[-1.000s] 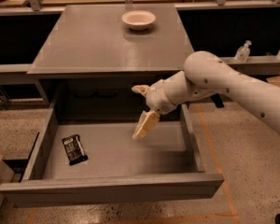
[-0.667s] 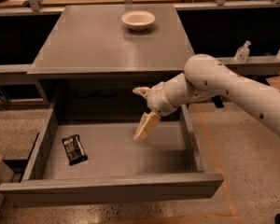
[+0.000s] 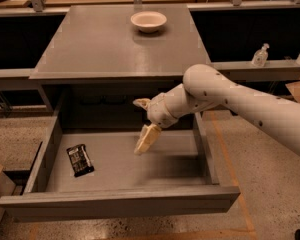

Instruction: Pick rxbar chocolate from top drawer and place on counter

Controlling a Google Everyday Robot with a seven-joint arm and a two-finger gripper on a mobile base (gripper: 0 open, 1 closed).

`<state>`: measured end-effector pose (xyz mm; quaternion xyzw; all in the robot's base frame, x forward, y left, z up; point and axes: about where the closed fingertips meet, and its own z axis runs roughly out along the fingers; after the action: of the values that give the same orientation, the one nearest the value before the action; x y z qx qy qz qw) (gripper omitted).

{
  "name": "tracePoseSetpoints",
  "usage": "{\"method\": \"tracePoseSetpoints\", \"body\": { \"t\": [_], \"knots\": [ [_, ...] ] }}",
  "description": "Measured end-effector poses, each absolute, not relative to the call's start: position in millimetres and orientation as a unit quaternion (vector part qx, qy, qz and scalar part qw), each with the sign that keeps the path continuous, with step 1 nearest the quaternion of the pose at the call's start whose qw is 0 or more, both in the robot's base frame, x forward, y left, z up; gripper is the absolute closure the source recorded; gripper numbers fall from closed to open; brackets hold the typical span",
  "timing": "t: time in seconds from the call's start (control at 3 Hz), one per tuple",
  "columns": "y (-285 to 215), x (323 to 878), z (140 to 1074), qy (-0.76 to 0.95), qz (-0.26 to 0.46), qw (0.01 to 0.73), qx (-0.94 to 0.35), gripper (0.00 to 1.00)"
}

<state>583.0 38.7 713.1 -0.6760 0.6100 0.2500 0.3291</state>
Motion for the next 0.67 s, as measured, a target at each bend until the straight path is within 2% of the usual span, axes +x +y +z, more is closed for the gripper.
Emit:
{"method": "tracePoseSetpoints", "body": {
  "t": [0.67],
  "knots": [
    [115.7,605.5,669.4,0.568,0.299,0.336,-0.689,0.0]
  ]
}}
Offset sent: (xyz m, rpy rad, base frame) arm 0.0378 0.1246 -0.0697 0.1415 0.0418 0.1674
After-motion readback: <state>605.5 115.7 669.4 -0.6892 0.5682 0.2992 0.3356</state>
